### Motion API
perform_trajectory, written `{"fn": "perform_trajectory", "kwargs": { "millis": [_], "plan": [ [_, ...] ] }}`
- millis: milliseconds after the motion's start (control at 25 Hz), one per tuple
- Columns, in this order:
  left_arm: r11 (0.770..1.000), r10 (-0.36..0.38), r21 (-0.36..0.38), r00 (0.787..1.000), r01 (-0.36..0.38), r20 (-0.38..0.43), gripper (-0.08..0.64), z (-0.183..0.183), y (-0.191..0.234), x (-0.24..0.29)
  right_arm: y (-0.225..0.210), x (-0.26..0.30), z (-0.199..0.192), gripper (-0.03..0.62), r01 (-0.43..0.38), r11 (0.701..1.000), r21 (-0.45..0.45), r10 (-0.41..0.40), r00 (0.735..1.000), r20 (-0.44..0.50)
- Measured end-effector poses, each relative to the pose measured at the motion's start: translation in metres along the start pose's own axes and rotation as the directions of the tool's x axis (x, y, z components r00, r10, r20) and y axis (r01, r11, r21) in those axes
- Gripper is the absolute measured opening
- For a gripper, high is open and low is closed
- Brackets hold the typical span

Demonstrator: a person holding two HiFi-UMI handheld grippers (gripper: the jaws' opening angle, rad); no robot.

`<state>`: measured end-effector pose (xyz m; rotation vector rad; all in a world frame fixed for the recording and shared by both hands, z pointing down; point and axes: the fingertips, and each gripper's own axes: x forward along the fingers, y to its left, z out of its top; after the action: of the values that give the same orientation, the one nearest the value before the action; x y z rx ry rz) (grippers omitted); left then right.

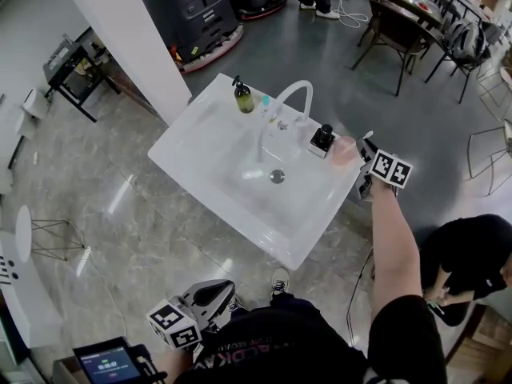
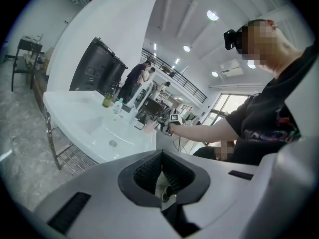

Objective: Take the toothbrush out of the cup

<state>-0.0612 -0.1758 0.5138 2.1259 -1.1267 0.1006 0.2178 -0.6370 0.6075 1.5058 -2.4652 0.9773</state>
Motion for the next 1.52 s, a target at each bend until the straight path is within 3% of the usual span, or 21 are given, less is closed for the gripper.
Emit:
{"fn": "perform_trajectory", "kwargs": {
  "millis": [360,640,1520],
  "plan": [
    [1.000,0.024,-0.014,1.000,-0.024,-0.009,0.008,-0.016,0.002,-0.003,-0.007,0.012,-0.001,0.106,0.013,0.999,-0.047,-0.015,0.999,-0.030],
    [0.999,0.033,-0.025,0.999,-0.034,-0.017,0.008,-0.024,-0.001,0.001,-0.007,0.015,0.002,0.035,0.004,0.998,-0.069,-0.005,1.000,-0.020],
    [1.000,0.015,-0.019,1.000,-0.015,0.002,0.008,-0.022,-0.003,0.000,0.021,-0.001,0.032,0.029,-0.027,0.986,-0.162,0.040,0.996,0.082]
  ]
}}
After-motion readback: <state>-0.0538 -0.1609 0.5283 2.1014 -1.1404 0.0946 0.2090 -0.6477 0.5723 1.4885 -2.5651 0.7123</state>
